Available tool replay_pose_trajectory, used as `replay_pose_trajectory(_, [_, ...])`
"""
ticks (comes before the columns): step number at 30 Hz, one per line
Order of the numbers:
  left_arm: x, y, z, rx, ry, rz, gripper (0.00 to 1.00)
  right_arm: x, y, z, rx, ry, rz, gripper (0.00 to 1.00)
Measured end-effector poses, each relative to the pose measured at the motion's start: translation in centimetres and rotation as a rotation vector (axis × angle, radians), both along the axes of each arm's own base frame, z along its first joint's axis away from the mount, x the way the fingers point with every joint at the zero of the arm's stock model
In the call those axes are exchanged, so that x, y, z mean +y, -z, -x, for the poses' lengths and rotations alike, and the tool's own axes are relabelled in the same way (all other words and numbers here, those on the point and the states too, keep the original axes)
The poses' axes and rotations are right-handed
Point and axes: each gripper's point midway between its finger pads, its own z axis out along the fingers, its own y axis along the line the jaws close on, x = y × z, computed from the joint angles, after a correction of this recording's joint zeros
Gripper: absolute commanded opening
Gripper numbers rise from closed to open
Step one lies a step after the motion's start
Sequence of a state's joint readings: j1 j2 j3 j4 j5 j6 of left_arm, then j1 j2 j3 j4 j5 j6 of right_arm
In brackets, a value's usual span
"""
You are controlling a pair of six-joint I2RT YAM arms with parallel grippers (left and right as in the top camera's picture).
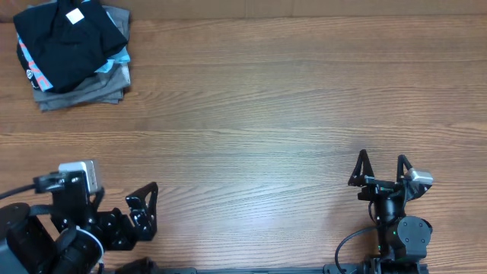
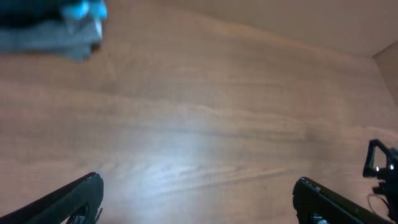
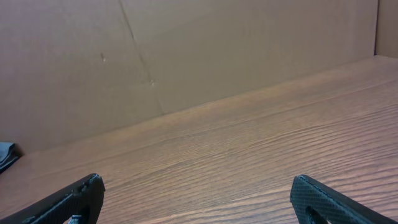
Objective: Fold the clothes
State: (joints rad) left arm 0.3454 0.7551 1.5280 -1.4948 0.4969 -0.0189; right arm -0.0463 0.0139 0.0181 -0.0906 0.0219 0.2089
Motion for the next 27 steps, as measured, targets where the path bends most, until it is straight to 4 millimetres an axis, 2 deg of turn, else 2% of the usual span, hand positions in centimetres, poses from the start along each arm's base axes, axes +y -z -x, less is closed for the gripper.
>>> replay_pose_trajectory(3, [-0.5,-1.2,-0.9,-0.08,0.051,-0.023,1.0,0.0,0.0,0.0,0.0,0.0,0.0,1.0])
replay_pose_trajectory(6, [-1.8,-1.9,-1.5,-0.182,0.134,-0.027,1.0,0.0,0.0,0.0,-0.002,0.0,0.0,1.0])
replay_pose_trajectory(11, [-3.4,-1.1,-2.4,-0.391,0.226,-0.039,1.0,0.0,-0.1,0.0,-0.002,0.0,0.0,1.0])
replay_pose_trajectory(15, [-3.7,1.0,-3.7,-0.561,0.244,-0.054,1.0,0.0,0.0,0.0,-0.002,0.0,0.0,1.0])
replay_pose_trajectory(18, [-3.7,3.6,-4.8,-0.661,0.238,-0.067,1.0,0.0,0.0,0.0,-0.001,-0.001,0.0,1.0])
replay_pose_trajectory(22, [-3.1,7.6,-6.3,-0.725,0.195,-0.086,1.0,0.0,0.0,0.0,-0.001,0.0,0.0,1.0])
replay_pose_trajectory(27, [-1.5,11.4,-7.7,-0.76,0.082,-0.073,1.0,0.0,0.0,0.0,-0.002,0.0,0.0,1.0])
